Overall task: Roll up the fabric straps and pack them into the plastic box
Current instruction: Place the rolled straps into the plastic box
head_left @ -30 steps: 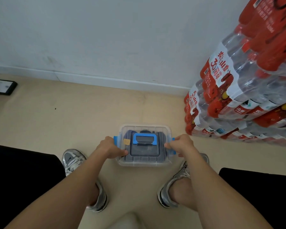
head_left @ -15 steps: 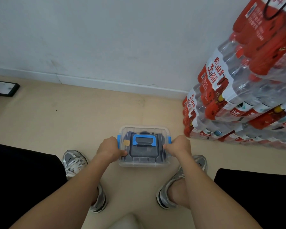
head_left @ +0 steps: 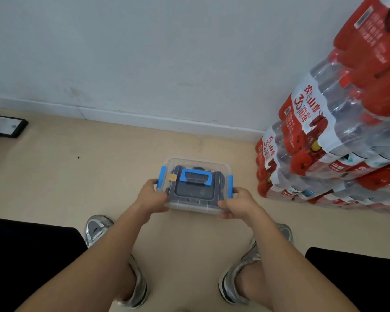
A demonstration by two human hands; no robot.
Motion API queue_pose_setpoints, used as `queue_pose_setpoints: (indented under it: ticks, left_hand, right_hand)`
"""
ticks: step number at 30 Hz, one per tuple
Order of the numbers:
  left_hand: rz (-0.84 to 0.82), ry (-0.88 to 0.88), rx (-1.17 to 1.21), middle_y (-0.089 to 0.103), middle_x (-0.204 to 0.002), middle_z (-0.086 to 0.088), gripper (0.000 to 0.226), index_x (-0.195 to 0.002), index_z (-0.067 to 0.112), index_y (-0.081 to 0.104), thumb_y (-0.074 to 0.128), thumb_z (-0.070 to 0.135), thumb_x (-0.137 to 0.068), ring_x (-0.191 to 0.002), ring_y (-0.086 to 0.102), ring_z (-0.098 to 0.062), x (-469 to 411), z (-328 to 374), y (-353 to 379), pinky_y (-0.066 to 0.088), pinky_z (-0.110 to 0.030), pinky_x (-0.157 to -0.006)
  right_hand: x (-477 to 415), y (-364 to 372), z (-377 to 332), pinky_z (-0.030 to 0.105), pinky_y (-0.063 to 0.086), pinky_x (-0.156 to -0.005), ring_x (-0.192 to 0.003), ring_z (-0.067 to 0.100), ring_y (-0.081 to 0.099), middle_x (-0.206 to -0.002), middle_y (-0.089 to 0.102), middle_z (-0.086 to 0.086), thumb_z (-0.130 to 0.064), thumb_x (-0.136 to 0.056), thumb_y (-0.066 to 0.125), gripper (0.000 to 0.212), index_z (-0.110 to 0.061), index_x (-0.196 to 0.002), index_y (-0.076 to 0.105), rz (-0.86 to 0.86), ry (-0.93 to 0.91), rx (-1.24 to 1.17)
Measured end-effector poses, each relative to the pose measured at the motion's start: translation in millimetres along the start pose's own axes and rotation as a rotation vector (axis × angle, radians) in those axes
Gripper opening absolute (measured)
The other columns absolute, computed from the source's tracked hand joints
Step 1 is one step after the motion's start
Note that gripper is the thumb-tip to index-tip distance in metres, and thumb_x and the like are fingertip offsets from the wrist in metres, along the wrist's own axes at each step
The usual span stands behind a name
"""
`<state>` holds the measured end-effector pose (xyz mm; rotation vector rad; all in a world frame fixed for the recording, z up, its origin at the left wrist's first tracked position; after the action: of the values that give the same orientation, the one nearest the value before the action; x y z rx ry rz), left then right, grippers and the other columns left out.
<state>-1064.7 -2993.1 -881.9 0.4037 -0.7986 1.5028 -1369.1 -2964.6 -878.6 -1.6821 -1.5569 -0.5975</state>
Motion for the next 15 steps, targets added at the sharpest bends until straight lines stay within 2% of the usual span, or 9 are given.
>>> queue_pose_setpoints:
  ticks: [4,6,9,11,13,15]
  left_hand:
    - [0.142,0.069,0.020,0.071,-0.115,-0.016,0.070,-0.148,0.007,0.052,0.072,-0.008,-0.083,-0.096,0.075,-0.030,-36,28,-7,0.065,-0.042,-0.084]
    - [0.200,0.081,0.042,0.073,-0.118,-0.013,0.068,-0.146,0.007,0.055,0.077,-0.004,-0.083,-0.097,0.075,-0.029,-54,42,-8,0.065,-0.043,-0.088]
    - [0.240,0.135,0.066,0.071,-0.126,-0.008,0.070,-0.147,0.011,0.056,0.084,0.001,-0.084,-0.104,0.074,-0.027,-75,66,-6,0.064,-0.046,-0.094]
    - [0.245,0.193,0.047,0.068,-0.129,-0.005,0.073,-0.150,0.014,0.055,0.087,0.004,-0.085,-0.104,0.072,-0.024,-87,82,-4,0.063,-0.040,-0.088]
    - [0.273,0.229,0.028,0.068,-0.126,-0.004,0.073,-0.151,0.017,0.054,0.087,0.007,-0.087,-0.097,0.071,-0.018,-96,93,-6,0.060,-0.032,-0.079]
    - [0.305,0.218,0.029,0.071,-0.115,-0.004,0.071,-0.151,0.019,0.055,0.088,0.010,-0.088,-0.089,0.074,-0.018,-103,98,-7,0.064,-0.036,-0.080]
  right_hand:
    - [-31,6,-37,0.051,0.068,-0.085,-0.090,0.033,0.076,-0.118,0.070,0.014,0.004,-0.096,0.072,0.063,-0.010,-0.154,0.053,0.119,-0.072,-0.082]
    - [-48,4,-58,0.049,0.068,-0.085,-0.096,0.034,0.077,-0.119,0.072,0.014,0.003,-0.095,0.073,0.062,-0.011,-0.153,0.055,0.204,-0.116,-0.094]
    - [-67,3,-89,0.049,0.064,-0.095,-0.109,0.029,0.074,-0.130,0.070,0.008,-0.007,-0.085,0.083,0.075,-0.021,-0.153,0.052,0.290,-0.209,-0.027]
    - [-77,7,-105,0.045,0.062,-0.099,-0.113,0.025,0.072,-0.134,0.069,0.005,-0.009,-0.082,0.087,0.085,-0.026,-0.155,0.048,0.278,-0.289,0.031]
    - [-86,8,-116,0.038,0.062,-0.095,-0.114,0.024,0.071,-0.137,0.069,0.006,-0.009,-0.084,0.086,0.088,-0.027,-0.159,0.044,0.304,-0.347,0.091]
    - [-90,8,-124,0.035,0.063,-0.091,-0.110,0.024,0.072,-0.136,0.071,0.009,-0.012,-0.088,0.083,0.084,-0.027,-0.161,0.044,0.340,-0.387,0.150]
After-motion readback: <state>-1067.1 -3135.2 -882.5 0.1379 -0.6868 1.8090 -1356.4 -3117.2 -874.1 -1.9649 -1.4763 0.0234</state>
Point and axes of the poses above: each hand's wrist, its own x-axis away from the middle knuckle, its own y-axis out of the palm, z = x × y, the point moved 7 cm from there along -x, towards the middle knuckle
